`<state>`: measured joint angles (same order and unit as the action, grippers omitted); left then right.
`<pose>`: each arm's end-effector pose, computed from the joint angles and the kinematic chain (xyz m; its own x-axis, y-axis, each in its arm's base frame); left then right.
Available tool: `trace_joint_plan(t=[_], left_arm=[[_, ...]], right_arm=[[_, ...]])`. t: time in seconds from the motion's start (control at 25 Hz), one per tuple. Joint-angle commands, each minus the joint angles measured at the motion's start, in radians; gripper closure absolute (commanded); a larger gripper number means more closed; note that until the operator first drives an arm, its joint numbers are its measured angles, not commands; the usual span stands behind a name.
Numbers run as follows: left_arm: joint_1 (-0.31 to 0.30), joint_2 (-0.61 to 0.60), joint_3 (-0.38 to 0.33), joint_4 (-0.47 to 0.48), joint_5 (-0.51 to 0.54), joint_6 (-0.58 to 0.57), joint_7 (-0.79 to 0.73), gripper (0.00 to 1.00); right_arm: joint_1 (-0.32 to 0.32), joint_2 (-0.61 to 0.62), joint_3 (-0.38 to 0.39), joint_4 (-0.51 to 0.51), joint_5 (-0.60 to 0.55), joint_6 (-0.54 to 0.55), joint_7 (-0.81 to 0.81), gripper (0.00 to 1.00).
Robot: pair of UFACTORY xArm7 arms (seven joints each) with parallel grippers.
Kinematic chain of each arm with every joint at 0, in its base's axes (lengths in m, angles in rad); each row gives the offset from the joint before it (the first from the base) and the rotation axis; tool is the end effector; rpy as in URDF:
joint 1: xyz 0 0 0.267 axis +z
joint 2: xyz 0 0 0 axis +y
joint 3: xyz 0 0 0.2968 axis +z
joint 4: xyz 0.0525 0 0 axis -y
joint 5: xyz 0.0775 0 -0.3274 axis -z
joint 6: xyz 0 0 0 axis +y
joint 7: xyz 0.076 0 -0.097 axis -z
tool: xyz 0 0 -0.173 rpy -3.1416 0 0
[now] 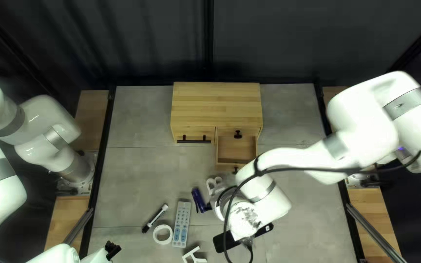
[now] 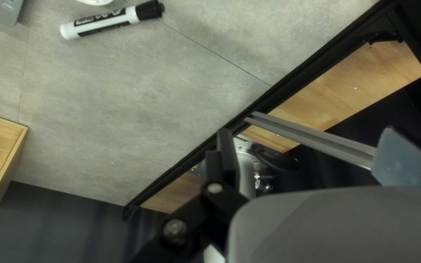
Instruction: Open drawers and place objects into drawer and close
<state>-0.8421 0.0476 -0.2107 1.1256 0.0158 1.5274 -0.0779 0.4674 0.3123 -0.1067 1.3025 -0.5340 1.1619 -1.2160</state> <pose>0.1729 -0.2961 0.1985 0.5086 -0.7449 -0.4318 -0.8353 -0.5485 -0.0377 0.5104 0.0735 0.1693 -0.2421 0.8298 -0.5028 0.9666 0.2514 -0.0505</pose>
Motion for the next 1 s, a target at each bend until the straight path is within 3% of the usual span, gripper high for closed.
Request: trace_joint_plan(t=[0.04,0.6,0.64,0.68,0.72,1.0], left_arm=[[0.0,0.0,0.0,0.0,0.0,0.0,0.0,0.0],[0.0,0.0,0.0,0.0,0.0,0.0,0.0,0.0],[0.0,0.0,0.0,0.0,0.0,0.0,0.0,0.0],[0.0,0.0,0.0,0.0,0.0,0.0,0.0,0.0],[0.0,0.0,0.0,0.0,0.0,0.0,0.0,0.0],[0.0,0.0,0.0,0.0,0.0,0.0,0.0,0.0]], right_arm=[[-0.002,-0.018,-0.045,-0.014,-0.064,0.099,0.087,0.96],[-0.033,0.037,-0.087,-0.01,-0.081,0.085,0.17,0.92],[-0.033,0.039,-0.087,-0.008,-0.08,0.084,0.17,0.79],[-0.034,0.042,-0.087,-0.006,-0.079,0.083,0.169,0.21],[-0.036,0.051,-0.087,0.001,-0.078,0.082,0.166,0.0],[-0.034,0.062,-0.085,0.016,-0.072,0.097,0.162,0.0]])
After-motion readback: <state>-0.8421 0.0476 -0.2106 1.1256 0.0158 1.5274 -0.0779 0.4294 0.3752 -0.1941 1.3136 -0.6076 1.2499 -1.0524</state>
